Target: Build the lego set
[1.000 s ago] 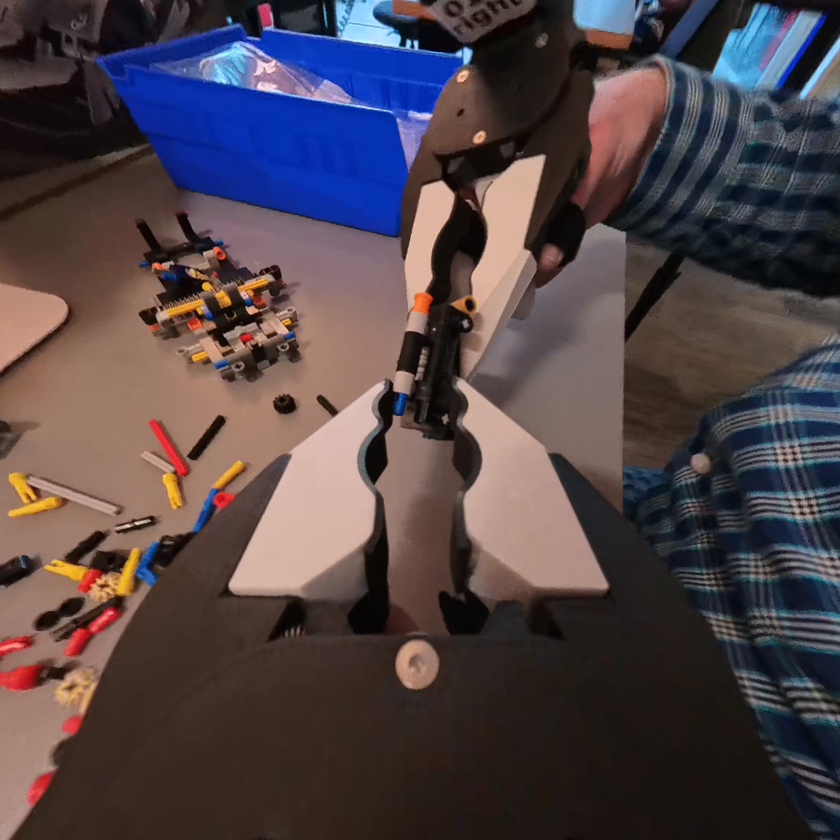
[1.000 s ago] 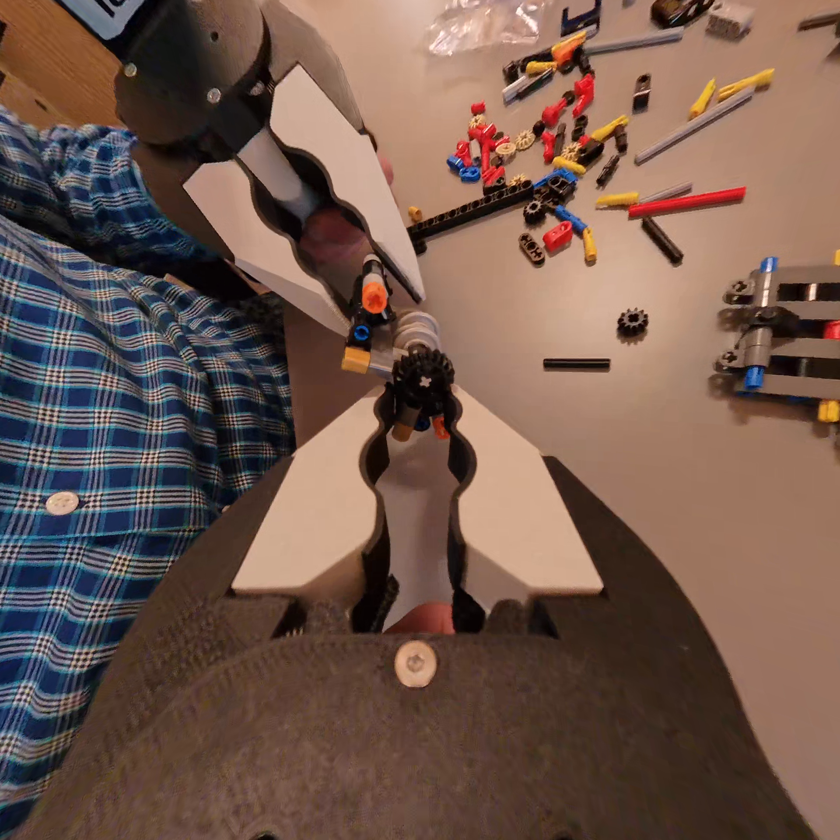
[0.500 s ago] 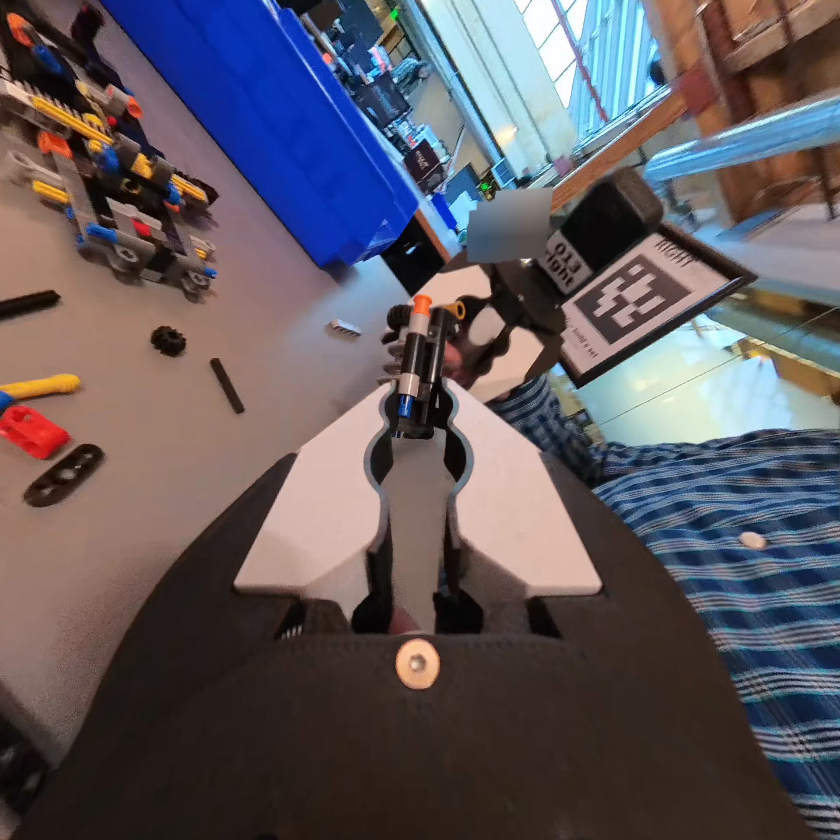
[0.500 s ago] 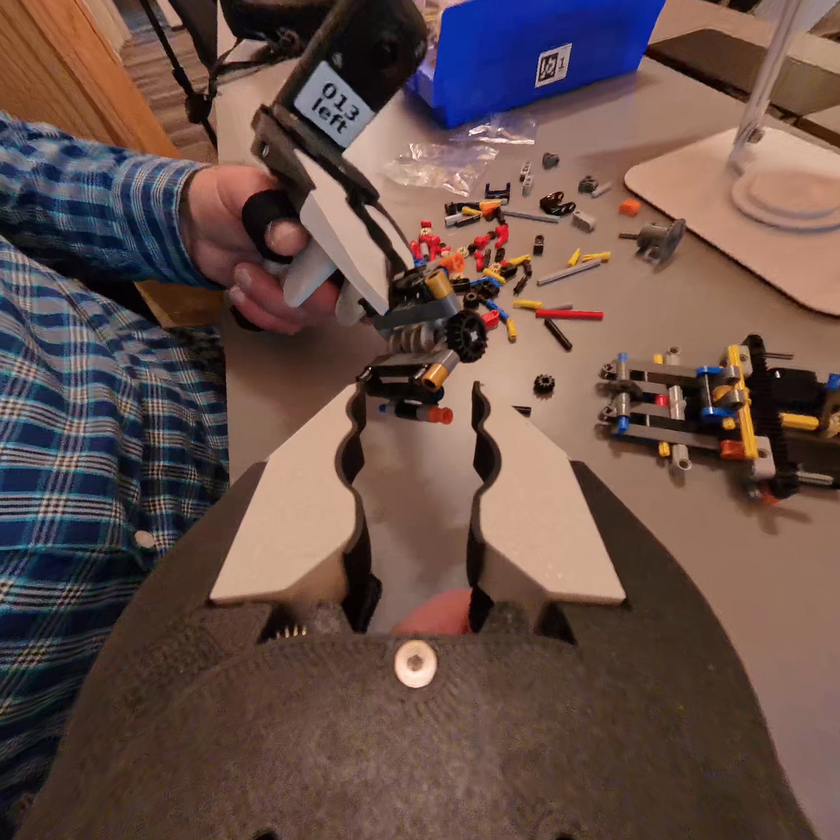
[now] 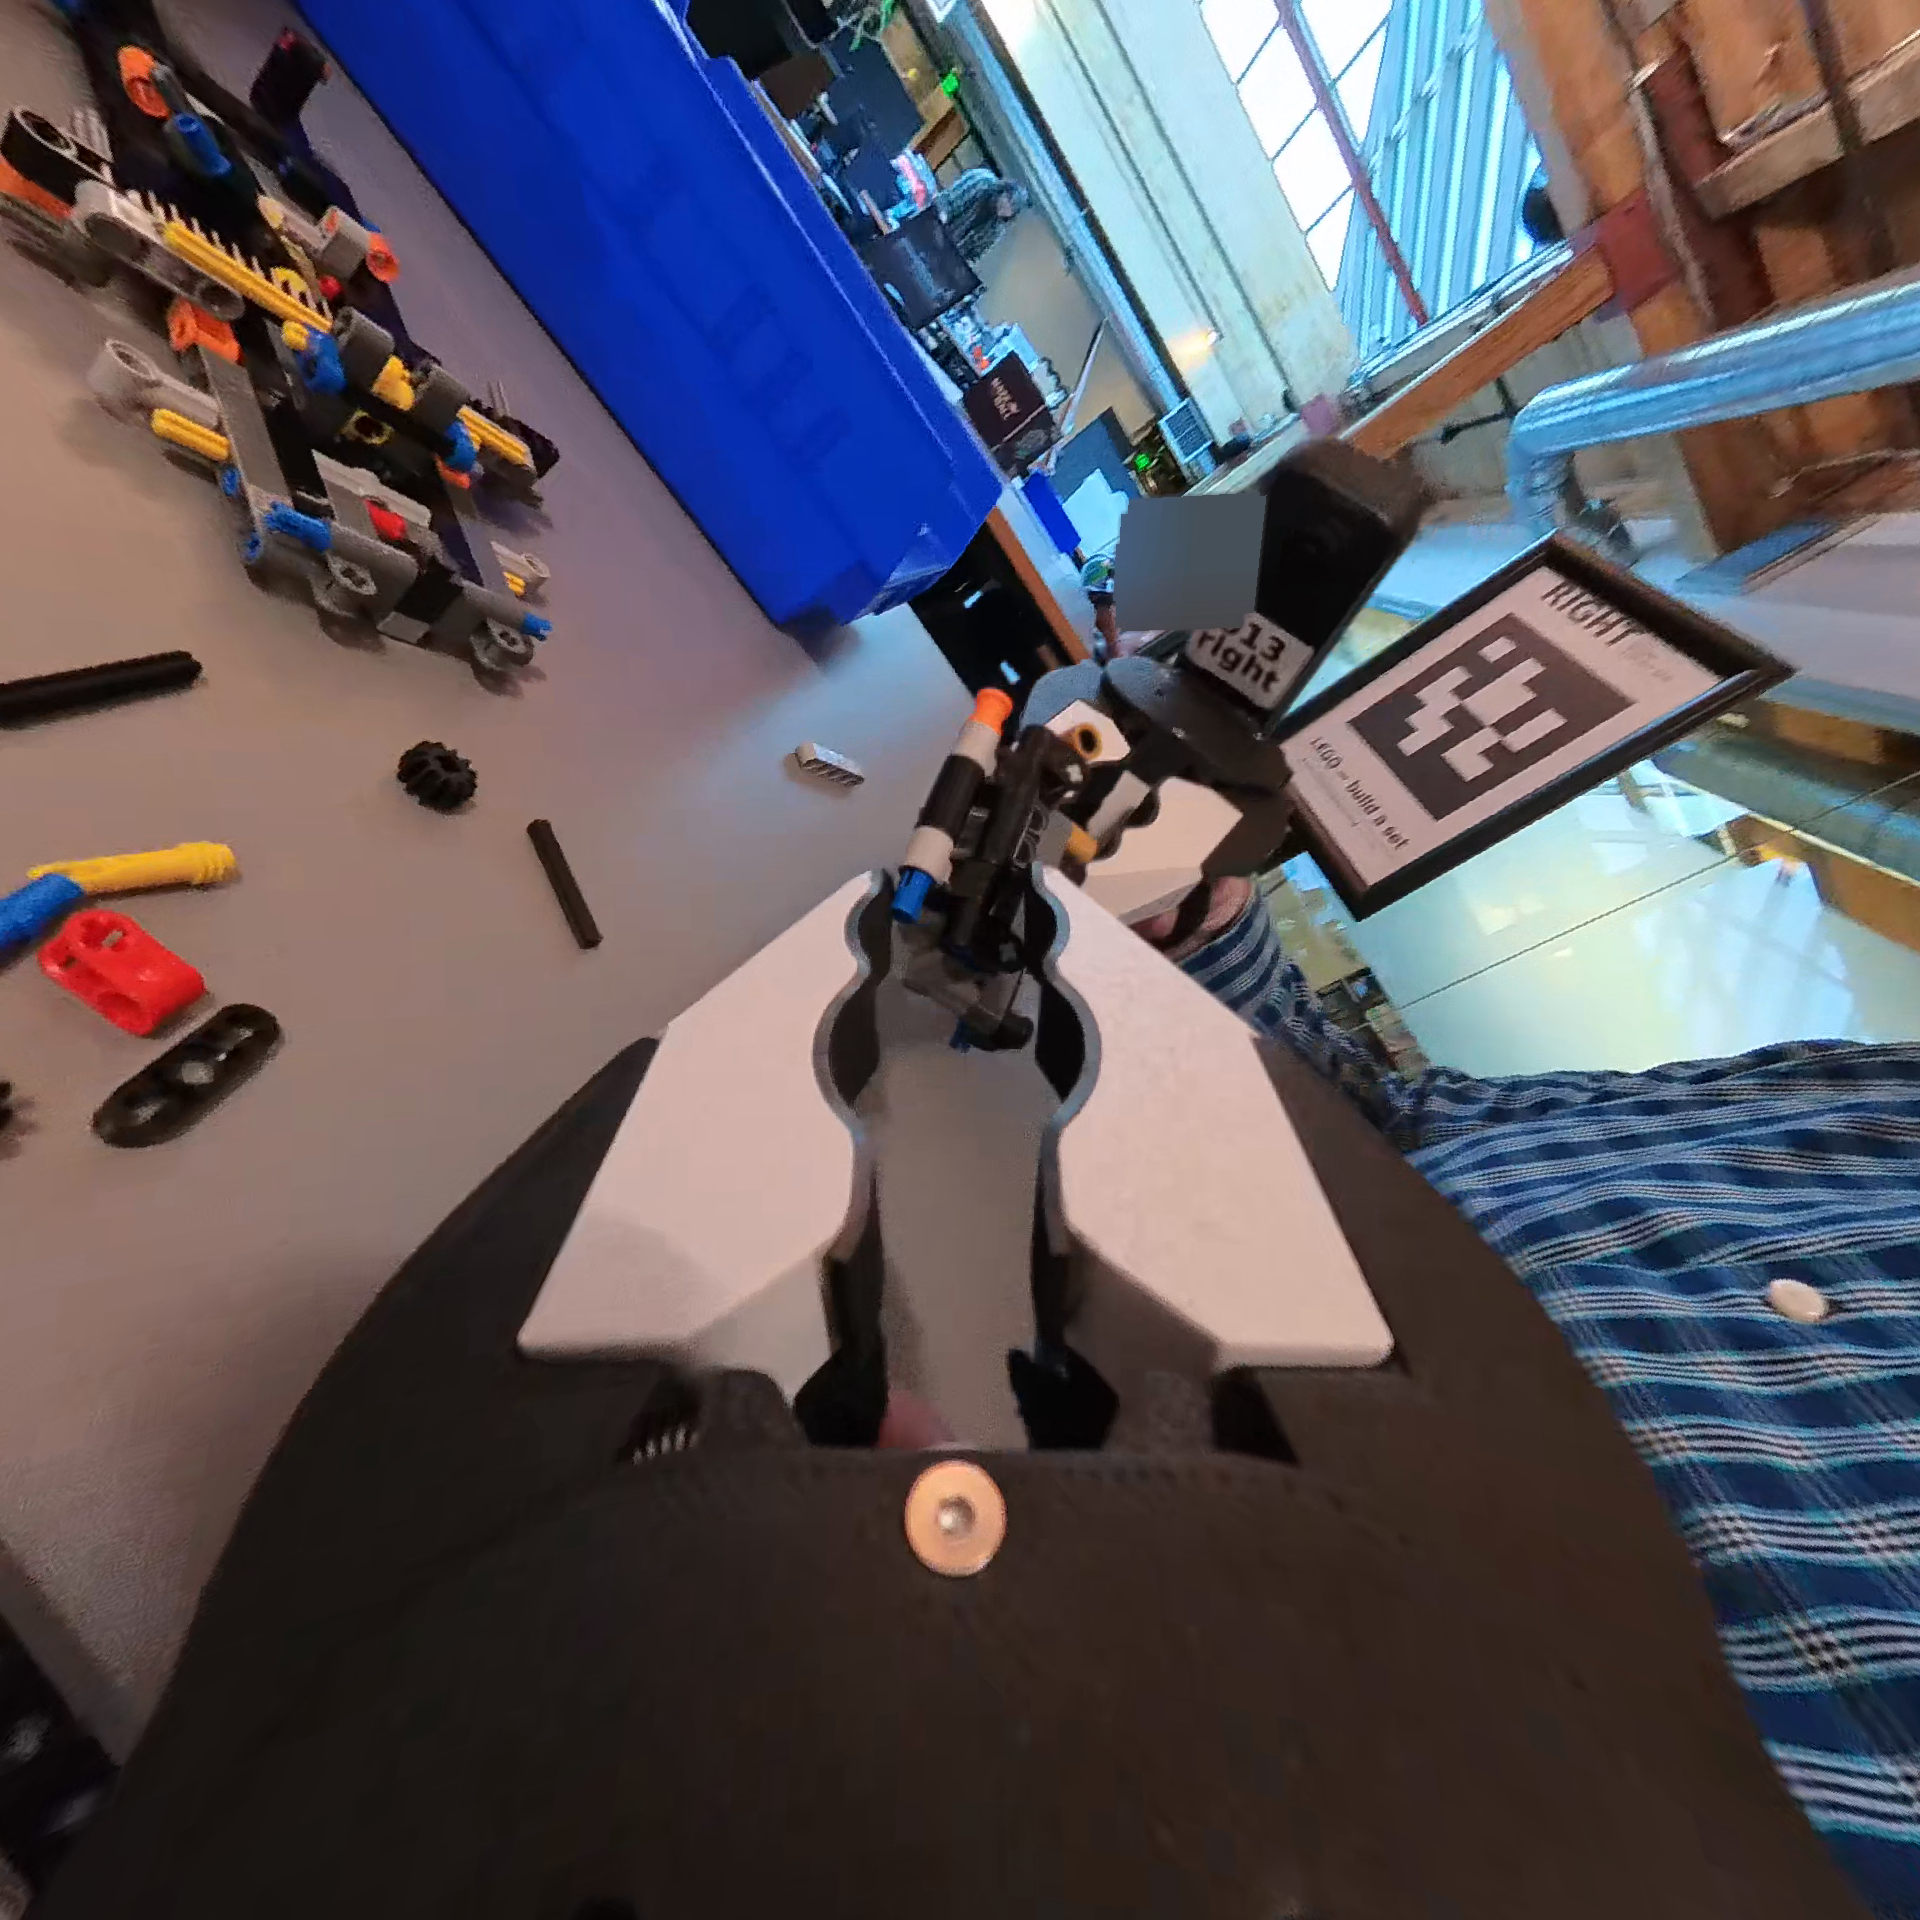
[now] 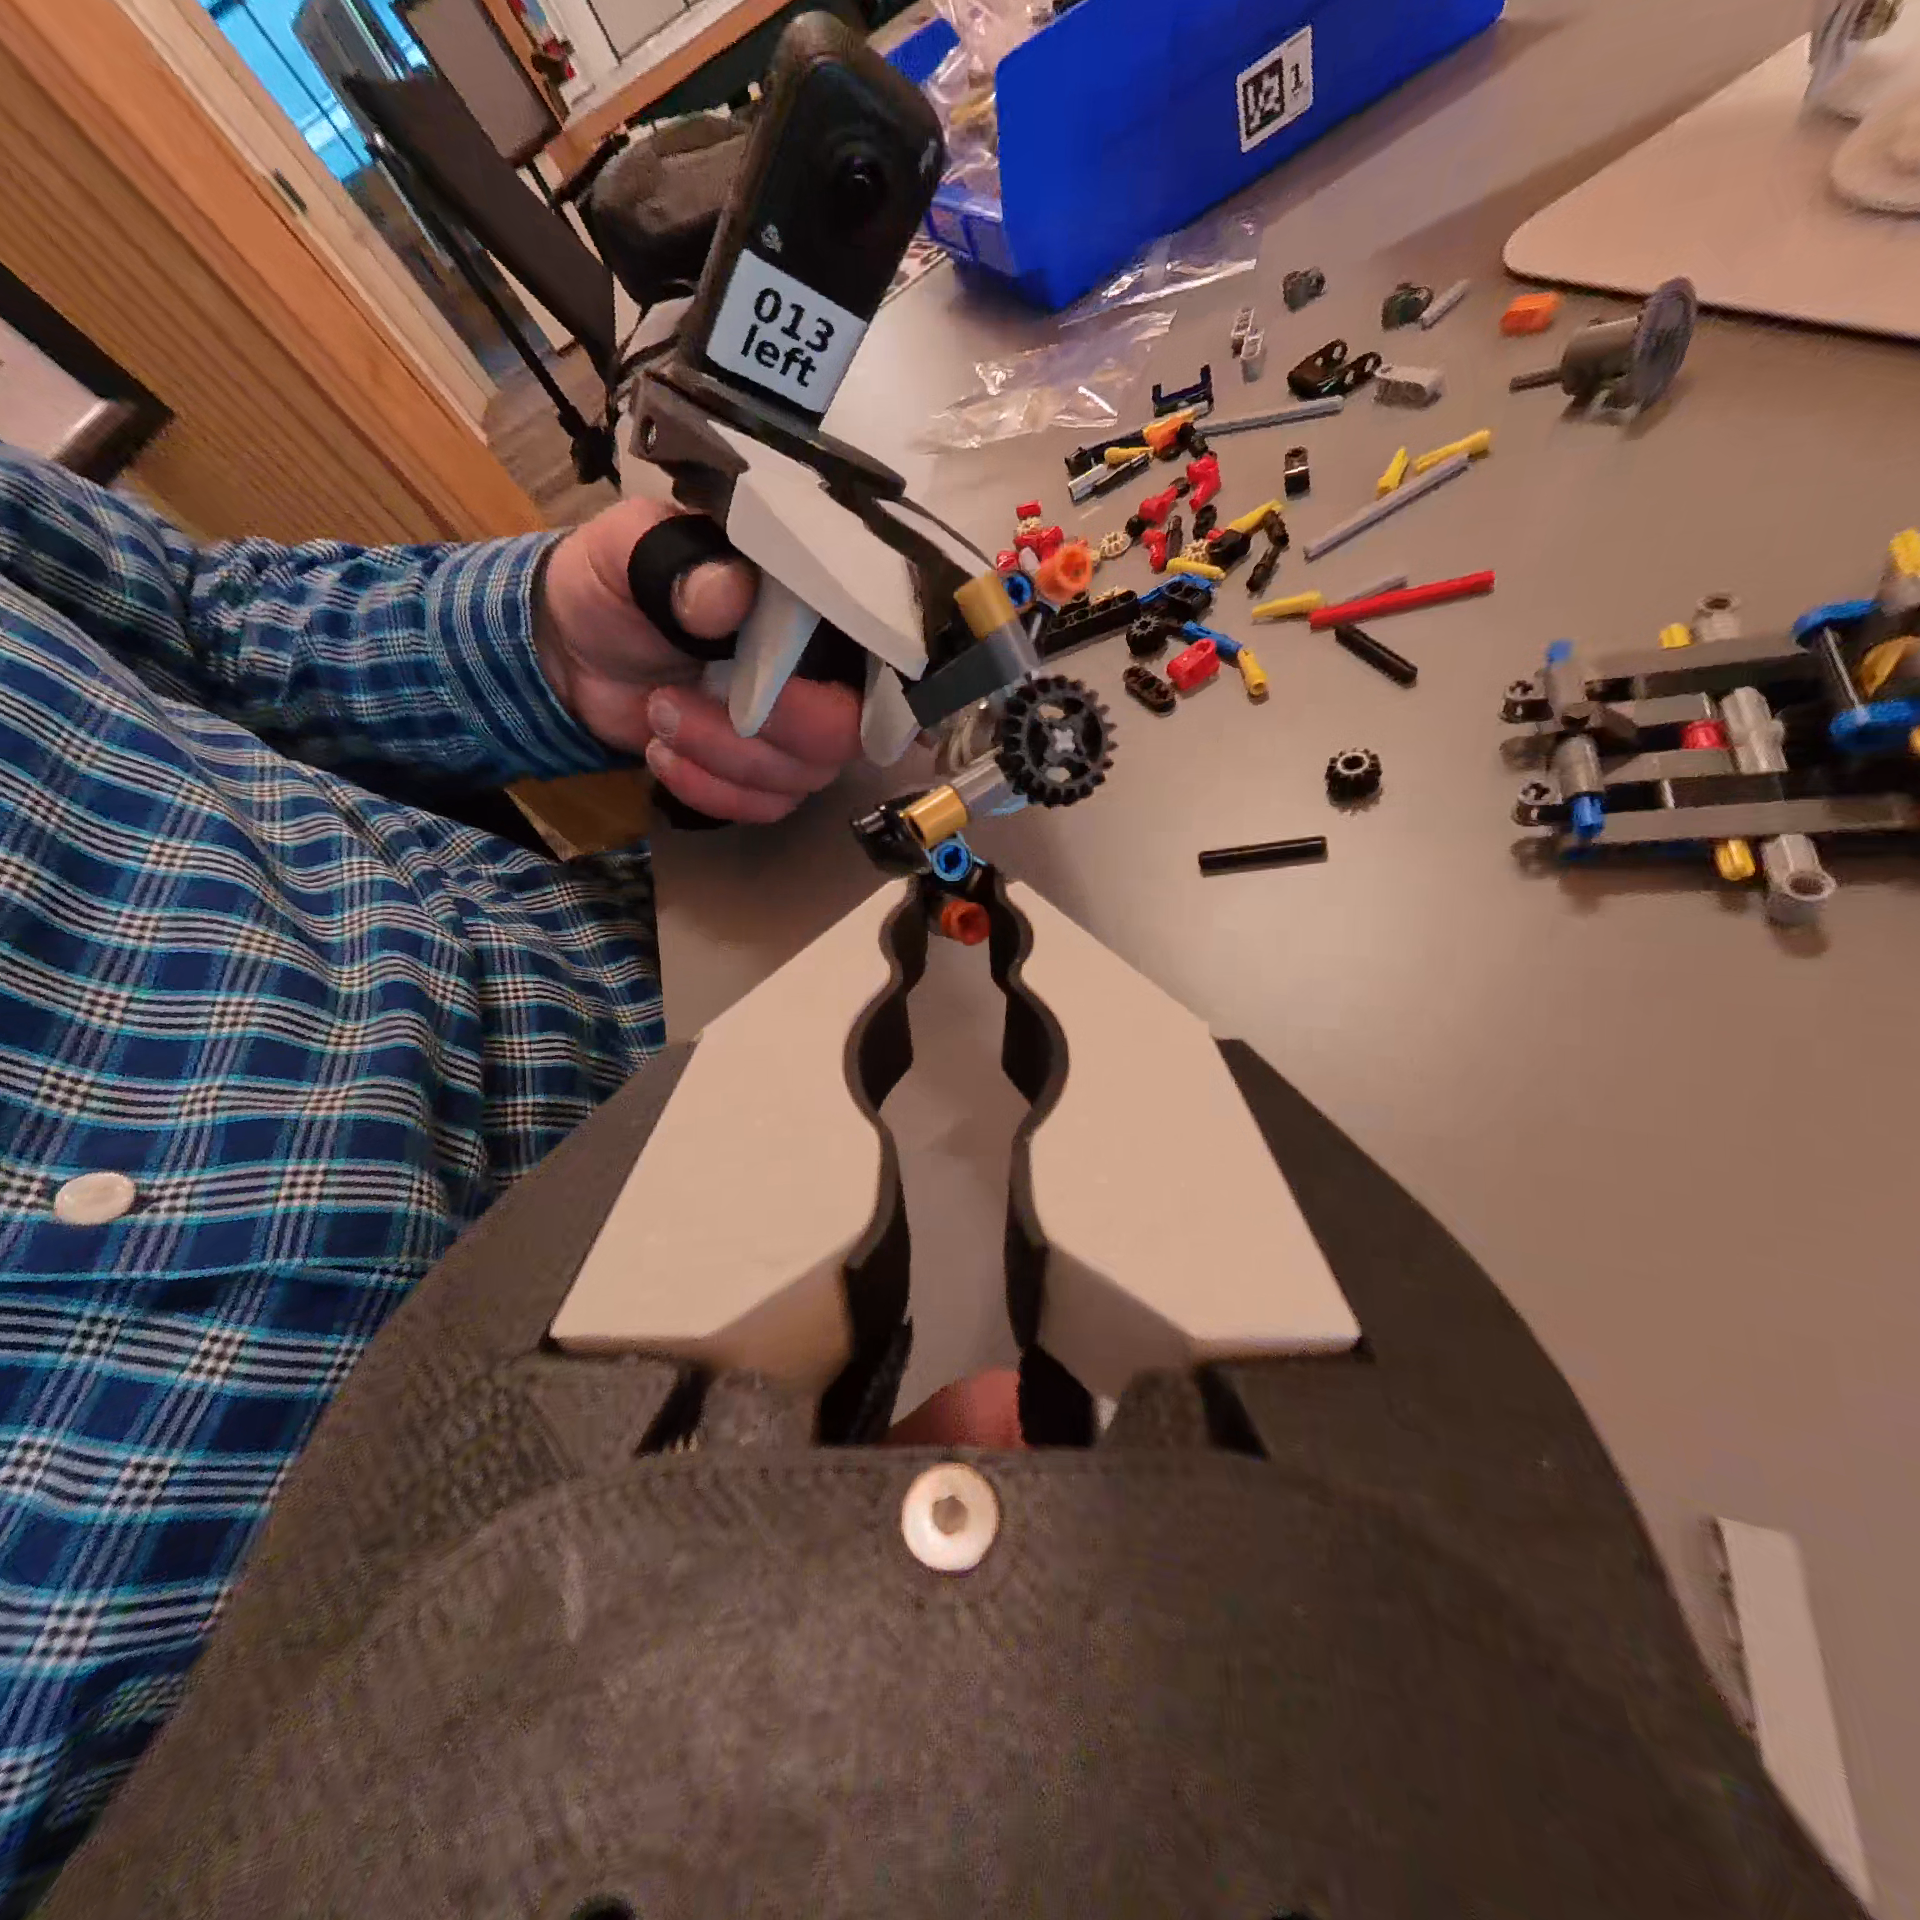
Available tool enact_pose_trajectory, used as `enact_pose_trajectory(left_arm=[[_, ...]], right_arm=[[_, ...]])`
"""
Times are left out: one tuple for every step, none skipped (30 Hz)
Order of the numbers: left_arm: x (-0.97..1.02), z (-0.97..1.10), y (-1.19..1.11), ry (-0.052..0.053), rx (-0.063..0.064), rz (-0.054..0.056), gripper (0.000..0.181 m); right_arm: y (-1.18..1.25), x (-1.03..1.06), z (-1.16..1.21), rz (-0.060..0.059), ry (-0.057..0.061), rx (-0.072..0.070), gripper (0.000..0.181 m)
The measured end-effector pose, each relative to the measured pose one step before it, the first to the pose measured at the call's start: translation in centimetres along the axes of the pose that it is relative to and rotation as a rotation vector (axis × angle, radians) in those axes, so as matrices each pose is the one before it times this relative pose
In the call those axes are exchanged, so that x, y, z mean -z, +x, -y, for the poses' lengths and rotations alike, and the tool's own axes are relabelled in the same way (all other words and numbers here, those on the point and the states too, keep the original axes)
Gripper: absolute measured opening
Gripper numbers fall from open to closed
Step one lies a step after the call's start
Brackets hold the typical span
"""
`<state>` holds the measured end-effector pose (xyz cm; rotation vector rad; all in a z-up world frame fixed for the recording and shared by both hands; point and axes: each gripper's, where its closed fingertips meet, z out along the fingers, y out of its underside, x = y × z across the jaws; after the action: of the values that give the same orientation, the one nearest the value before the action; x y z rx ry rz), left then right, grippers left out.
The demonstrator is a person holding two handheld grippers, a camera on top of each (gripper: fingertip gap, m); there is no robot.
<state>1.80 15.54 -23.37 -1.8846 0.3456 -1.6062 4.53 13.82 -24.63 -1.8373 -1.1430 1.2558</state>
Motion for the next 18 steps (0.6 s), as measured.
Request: enact_pose_trajectory(left_arm=[[0.052, -0.049, -0.197, -0.0015, -0.0105, 0.0157, 0.023], [0.054, -0.151, -0.188, -0.0087, -0.0122, 0.0147, 0.023], [0.060, -0.224, -0.264, -0.0117, -0.0101, 0.0176, 0.023], [0.035, -0.221, -0.262, -0.0114, -0.0111, 0.0165, 0.022], [-0.024, -0.322, -0.051, -0.0210, -0.0025, 0.0025, 0.021], [-0.006, -0.128, 0.082, -0.0098, -0.0003, -0.0037, 0.021], [-0.060, -0.205, -0.115, -0.0125, -0.0037, 0.0123, 0.020], [-0.152, -0.549, -0.356, -0.0362, 0.0012, 0.0301, 0.020], [-0.160, -0.479, -0.140, -0.0335, -0.0047, 0.0159, 0.020], [-0.125, -0.347, -0.274, -0.0247, -0.0067, 0.0229, 0.021], [-0.139, -0.289, -0.462, -0.0231, -0.0056, 0.0341, 0.021], [-0.154, -0.232, -0.369, -0.0229, -0.0194, 0.0309, 0.022], [-0.120, -0.072, -0.303, -0.0145, -0.0250, 0.0302, 0.025], [-0.076, 0.150, -0.350, -0.0017, -0.0166, 0.0316, 0.025], [-0.071, 0.167, -0.386, -0.0019, -0.0178, 0.0315, 0.027], [-0.118, 0.084, -0.270, -0.0062, -0.0270, 0.0258, 0.029], [-0.143, 0.063, -0.095, -0.0035, -0.0241, 0.0145, 0.032], [-0.165, -0.114, -0.088, -0.0120, -0.0165, 0.0131, 0.032]], right_arm=[[-0.048, 0.076, -0.108, 0.0069, 0.0053, -0.0088, 0.007], [-0.036, 0.035, -0.215, 0.0009, -0.0064, -0.0136, 0.006], [0.079, -0.005, -0.183, -0.0157, -0.0063, -0.0105, 0.006], [-0.165, -0.039, -0.167, -0.0020, -0.0048, -0.0104, 0.006], [-0.147, -0.050, -0.317, 0.0046, -0.0114, -0.0213, 0.006], [-0.062, -0.048, -0.316, 0.0055, -0.0054, -0.0231, 0.006], [0.029, -0.047, -0.261, 0.0058, 0.0005, -0.0316, 0.006], [0.048, -0.068, -0.449, 0.0079, -0.0119, -0.0363, 0.006], [0.110, -0.067, -0.567, 0.0032, -0.0182, -0.0222, 0.006], [0.247, -0.007, -0.395, -0.0050, -0.0078, -0.0249, 0.006], [0.236, -0.035, -0.365, -0.0035, -0.0087, -0.0299, 0.006], [0.230, -0.037, -0.342, -0.0103, -0.0111, -0.0147, 0.006], [0.236, 0.017, -0.157, -0.0212, -0.0066, -0.0016, 0.006], [0.331, 0.025, -0.116, -0.0296, -0.0085, -0.0005, 0.006], [0.404, -0.033, -0.213, -0.0310, -0.0157, 0.0024, 0.006], [0.199, -0.022, -0.006, -0.0136, -0.0001, -0.0028, 0.006], [0.313, 0.038, 0.102, -0.0148, 0.0078, -0.0142, 0.006], [0.417, 0.049, 0.086, -0.0221, 0.0039, -0.0077, 0.008]])
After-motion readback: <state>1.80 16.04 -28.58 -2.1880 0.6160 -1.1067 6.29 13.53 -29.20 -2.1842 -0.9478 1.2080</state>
